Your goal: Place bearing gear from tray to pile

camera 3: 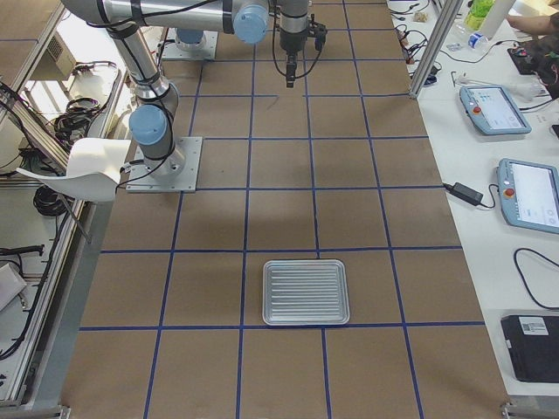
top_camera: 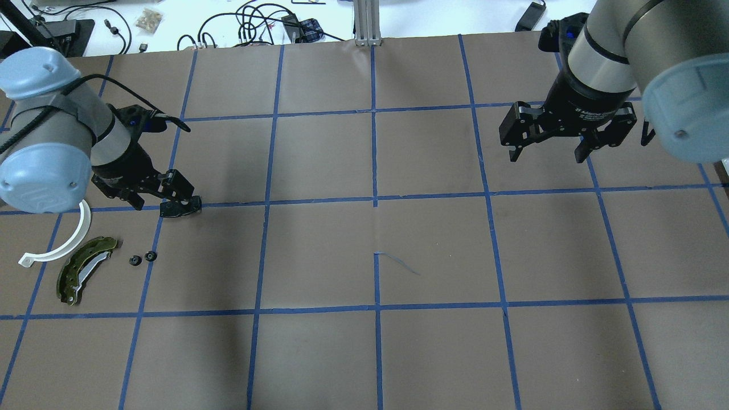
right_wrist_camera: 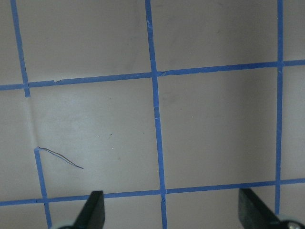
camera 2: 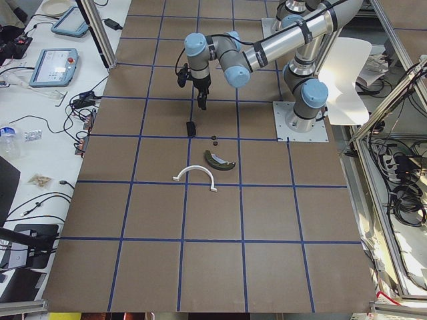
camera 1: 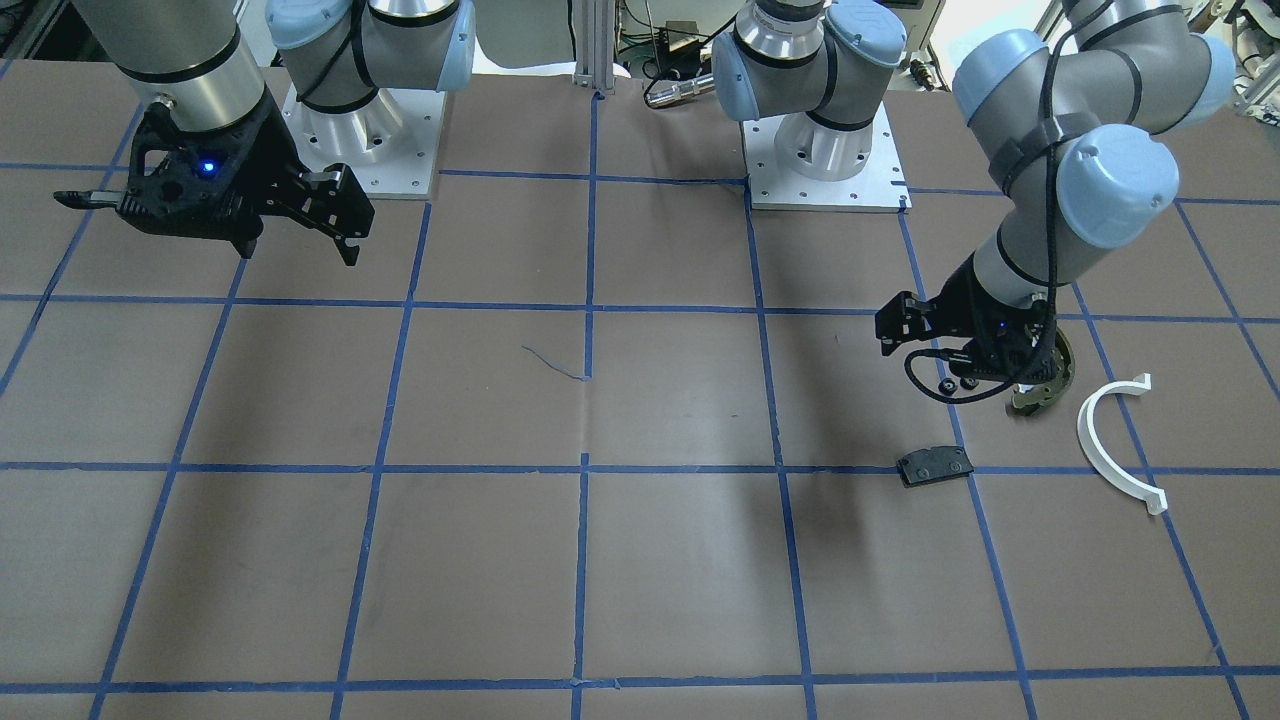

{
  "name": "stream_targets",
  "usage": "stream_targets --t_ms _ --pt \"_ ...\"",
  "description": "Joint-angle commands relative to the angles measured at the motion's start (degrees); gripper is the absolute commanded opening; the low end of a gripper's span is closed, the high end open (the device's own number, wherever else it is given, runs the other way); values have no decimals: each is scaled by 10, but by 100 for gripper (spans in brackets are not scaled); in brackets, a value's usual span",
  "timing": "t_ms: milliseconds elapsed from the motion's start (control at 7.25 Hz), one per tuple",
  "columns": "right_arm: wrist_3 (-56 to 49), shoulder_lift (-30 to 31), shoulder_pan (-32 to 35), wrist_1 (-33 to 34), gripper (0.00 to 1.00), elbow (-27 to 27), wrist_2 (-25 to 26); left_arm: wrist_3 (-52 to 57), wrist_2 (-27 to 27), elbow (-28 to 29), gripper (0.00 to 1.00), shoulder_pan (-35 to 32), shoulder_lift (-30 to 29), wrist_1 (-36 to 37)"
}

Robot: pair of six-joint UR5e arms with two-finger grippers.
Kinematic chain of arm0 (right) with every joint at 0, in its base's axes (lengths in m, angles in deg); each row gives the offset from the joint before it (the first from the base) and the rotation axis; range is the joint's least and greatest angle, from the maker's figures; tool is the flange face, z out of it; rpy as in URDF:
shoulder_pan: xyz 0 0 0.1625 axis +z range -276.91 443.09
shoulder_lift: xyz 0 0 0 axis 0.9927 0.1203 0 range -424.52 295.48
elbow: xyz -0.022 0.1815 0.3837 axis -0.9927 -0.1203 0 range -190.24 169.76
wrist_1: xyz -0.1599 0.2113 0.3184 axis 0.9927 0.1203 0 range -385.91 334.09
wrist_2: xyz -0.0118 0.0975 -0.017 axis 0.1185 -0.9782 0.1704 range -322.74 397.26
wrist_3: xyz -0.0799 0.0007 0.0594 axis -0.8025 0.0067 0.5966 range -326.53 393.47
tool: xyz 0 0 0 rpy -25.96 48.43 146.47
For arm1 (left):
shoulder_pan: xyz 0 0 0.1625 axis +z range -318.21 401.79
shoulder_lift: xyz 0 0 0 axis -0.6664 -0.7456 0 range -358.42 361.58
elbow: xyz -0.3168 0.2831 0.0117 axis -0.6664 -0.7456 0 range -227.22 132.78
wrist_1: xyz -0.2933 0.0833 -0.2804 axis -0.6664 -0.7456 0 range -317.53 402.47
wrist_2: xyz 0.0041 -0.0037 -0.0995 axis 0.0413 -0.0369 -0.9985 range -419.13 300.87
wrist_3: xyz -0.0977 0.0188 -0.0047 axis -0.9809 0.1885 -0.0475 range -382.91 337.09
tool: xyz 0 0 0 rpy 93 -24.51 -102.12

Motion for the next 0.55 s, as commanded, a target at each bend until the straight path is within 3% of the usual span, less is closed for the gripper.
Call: stream_targets --t_ms 0,414 --pt "-3 0 0 3 100 0 5 -133 -2 100 100 -101 18 -127" --pt "-3 0 -1 3 100 0 4 -159 -4 195 98 -152 35 -228"
